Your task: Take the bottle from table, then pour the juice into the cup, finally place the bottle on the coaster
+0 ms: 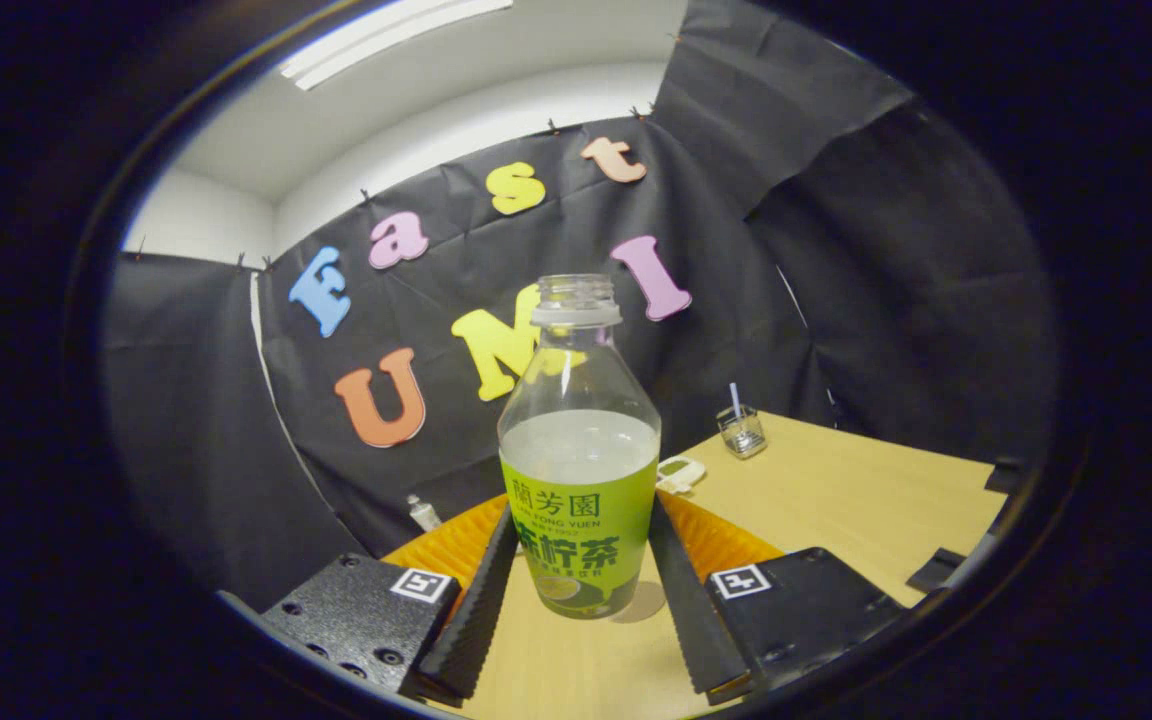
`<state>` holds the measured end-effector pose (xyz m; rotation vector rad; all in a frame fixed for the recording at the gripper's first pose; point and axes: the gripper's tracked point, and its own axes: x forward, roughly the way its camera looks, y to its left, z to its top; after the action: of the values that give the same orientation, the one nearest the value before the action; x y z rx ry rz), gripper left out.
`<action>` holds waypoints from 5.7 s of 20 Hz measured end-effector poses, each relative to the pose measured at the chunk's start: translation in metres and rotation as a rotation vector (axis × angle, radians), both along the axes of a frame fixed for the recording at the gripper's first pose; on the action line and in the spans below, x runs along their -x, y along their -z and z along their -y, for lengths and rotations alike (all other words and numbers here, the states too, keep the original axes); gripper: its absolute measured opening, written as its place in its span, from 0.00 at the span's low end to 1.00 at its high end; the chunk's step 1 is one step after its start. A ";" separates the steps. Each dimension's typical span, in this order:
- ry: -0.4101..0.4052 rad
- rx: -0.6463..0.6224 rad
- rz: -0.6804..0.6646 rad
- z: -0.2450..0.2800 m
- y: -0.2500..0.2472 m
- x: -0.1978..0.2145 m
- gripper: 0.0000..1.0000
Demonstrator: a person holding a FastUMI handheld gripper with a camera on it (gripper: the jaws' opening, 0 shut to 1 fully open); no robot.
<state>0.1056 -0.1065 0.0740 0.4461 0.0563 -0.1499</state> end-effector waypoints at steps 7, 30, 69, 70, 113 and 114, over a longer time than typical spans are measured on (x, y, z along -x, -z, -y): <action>-0.003 0.137 -0.021 -0.013 0.011 -0.027 0.80; -0.020 0.305 -0.217 -0.028 0.148 -0.172 0.81; -0.054 0.397 -0.281 -0.036 0.171 -0.142 1.00; -0.055 0.406 -0.273 -0.038 0.165 -0.134 1.00; -0.034 0.405 0.051 -0.056 0.064 0.084 1.00; -0.035 0.405 0.051 -0.056 0.065 0.083 1.00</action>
<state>0.0222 -0.0501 0.0091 0.0442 -0.0170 -0.1112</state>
